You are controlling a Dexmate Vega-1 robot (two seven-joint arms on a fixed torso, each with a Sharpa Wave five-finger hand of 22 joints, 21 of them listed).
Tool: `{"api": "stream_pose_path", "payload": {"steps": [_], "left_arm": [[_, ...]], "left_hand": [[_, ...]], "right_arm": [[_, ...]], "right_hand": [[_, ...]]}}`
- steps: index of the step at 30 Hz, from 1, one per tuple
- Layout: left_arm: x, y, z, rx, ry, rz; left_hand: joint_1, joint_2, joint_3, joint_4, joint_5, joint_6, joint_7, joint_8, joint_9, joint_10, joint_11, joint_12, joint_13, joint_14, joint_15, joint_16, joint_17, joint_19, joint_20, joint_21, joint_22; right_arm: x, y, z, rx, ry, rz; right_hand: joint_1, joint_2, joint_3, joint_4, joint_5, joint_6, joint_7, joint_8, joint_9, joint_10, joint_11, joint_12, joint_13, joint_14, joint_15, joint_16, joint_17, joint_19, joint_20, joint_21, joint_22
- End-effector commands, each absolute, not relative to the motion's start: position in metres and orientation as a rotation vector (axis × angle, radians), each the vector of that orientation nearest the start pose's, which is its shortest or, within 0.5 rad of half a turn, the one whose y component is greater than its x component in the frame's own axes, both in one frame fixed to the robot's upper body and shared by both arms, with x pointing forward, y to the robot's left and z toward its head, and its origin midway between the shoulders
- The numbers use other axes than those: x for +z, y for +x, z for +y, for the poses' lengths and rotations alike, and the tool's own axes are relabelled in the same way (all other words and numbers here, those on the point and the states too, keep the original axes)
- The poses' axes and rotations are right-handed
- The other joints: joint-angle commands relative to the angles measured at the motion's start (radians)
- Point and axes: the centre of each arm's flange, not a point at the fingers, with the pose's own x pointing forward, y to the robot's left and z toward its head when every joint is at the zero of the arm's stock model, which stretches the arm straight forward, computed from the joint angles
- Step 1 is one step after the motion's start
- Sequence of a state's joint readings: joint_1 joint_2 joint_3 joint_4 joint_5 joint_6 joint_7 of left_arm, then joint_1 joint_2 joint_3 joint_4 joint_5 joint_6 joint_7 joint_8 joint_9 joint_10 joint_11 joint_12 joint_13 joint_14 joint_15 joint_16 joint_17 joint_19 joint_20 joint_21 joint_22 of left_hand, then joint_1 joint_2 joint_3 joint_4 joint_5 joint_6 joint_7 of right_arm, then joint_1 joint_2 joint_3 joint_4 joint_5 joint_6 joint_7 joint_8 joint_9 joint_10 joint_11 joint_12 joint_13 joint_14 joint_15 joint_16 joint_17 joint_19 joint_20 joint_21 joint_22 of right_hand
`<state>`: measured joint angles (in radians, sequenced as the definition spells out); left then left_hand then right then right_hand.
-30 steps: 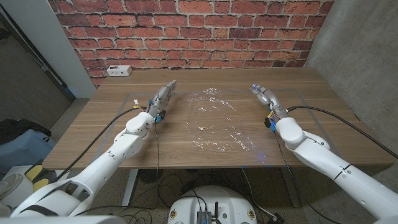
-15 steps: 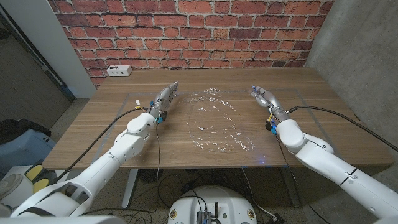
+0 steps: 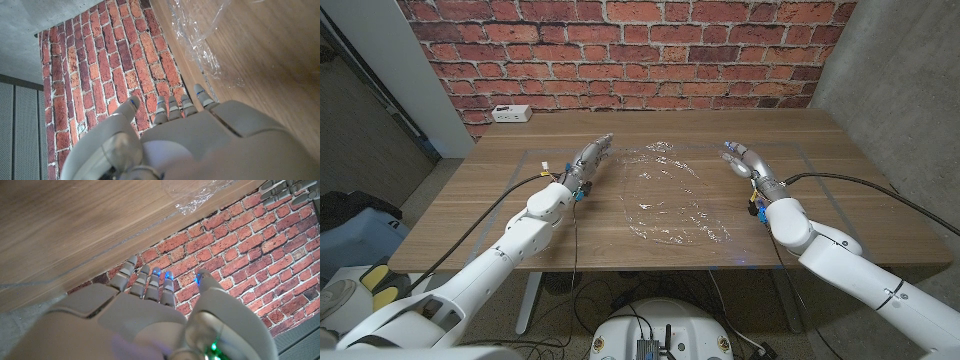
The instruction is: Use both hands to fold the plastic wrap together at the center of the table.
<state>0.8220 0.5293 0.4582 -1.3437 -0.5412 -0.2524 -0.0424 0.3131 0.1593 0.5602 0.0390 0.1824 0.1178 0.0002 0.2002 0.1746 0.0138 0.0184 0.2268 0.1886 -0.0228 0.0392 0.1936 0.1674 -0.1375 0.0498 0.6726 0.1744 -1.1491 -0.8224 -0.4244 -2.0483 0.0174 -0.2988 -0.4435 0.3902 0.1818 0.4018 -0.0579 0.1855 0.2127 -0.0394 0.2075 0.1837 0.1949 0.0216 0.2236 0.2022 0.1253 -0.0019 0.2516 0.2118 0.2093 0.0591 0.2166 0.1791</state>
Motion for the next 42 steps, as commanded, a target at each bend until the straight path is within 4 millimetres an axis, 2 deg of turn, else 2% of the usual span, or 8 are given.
{"api": "stream_pose_path", "payload": {"steps": [1,13,17,28,33,42], "left_arm": [[-0.036,0.643,0.242,-0.295,0.168,-0.575],[-0.036,0.637,0.239,-0.287,0.216,-0.579],[-0.035,0.635,0.238,-0.284,0.236,-0.584],[-0.034,0.63,0.233,-0.277,0.284,-0.598],[-0.034,0.629,0.231,-0.276,0.303,-0.6],[-0.035,0.626,0.228,-0.282,0.316,-0.611]], "left_hand": [[0.014,0.0,0.007,-0.009,0.0,0.015,-0.001,0.007,0.004,0.013,0.001,0.009,0.002,0.009,0.0,0.004,0.003,0.002,0.002,-0.007,0.005],[0.033,0.005,0.02,-0.028,-0.002,0.023,0.001,0.003,0.004,0.03,0.0,0.012,0.002,0.023,-0.001,0.004,0.002,0.01,0.002,-0.01,0.005],[0.037,0.005,0.023,-0.033,-0.003,0.025,0.0,0.001,0.004,0.035,-0.002,0.012,0.002,0.028,-0.002,0.004,0.002,0.014,0.004,-0.011,0.005],[0.049,0.005,0.031,-0.047,-0.004,0.045,0.004,0.003,0.005,0.056,0.0,0.015,0.003,0.04,-0.011,0.003,0.002,0.025,0.003,-0.012,0.006],[0.051,0.005,0.033,-0.05,-0.004,0.049,0.005,0.003,0.005,0.059,0.001,0.015,0.003,0.042,-0.016,0.001,0.002,0.027,0.002,-0.013,0.006],[0.056,0.004,0.038,-0.058,-0.005,0.071,0.013,0.006,0.005,0.075,0.001,0.017,0.003,0.048,-0.016,0.0,0.002,0.031,0.002,-0.016,0.006]], "right_arm": [[-0.055,0.517,-0.233,-0.109,-0.791,-0.559],[-0.063,0.507,-0.226,-0.131,-0.836,-0.575],[-0.066,0.502,-0.224,-0.153,-0.849,-0.596],[-0.072,0.487,-0.218,-0.19,-0.902,-0.621],[-0.077,0.481,-0.216,-0.213,-0.913,-0.66],[-0.082,0.468,-0.209,-0.227,-0.94,-0.684]], "right_hand": [[0.012,0.001,0.007,0.002,0.009,0.01,0.0,0.005,0.006,0.008,0.0,0.008,0.006,0.011,-0.003,0.007,0.005,0.008,0.001,0.004,0.003],[0.02,0.002,0.012,-0.001,0.01,0.03,0.0,0.009,0.006,0.014,-0.004,0.008,0.006,0.015,-0.007,0.008,0.005,0.011,0.0,0.004,0.003],[0.027,0.003,0.018,-0.002,0.011,0.052,0.0,0.014,0.007,0.037,-0.008,0.014,0.007,0.036,-0.019,0.016,0.006,0.025,-0.003,0.008,0.003],[0.06,0.003,0.038,-0.021,0.015,0.086,-0.007,0.019,0.007,0.062,-0.028,0.017,0.007,0.069,-0.048,0.027,0.004,0.049,-0.005,0.015,0.004],[0.091,0.004,0.053,-0.038,0.018,0.127,-0.012,0.027,0.007,0.106,-0.034,0.028,0.008,0.1,-0.064,0.039,0.005,0.07,-0.008,0.021,0.006],[0.123,0.003,0.066,-0.054,0.02,0.169,-0.019,0.033,0.008,0.137,-0.044,0.032,0.009,0.131,-0.084,0.054,0.008,0.092,-0.008,0.029,0.008]]}}
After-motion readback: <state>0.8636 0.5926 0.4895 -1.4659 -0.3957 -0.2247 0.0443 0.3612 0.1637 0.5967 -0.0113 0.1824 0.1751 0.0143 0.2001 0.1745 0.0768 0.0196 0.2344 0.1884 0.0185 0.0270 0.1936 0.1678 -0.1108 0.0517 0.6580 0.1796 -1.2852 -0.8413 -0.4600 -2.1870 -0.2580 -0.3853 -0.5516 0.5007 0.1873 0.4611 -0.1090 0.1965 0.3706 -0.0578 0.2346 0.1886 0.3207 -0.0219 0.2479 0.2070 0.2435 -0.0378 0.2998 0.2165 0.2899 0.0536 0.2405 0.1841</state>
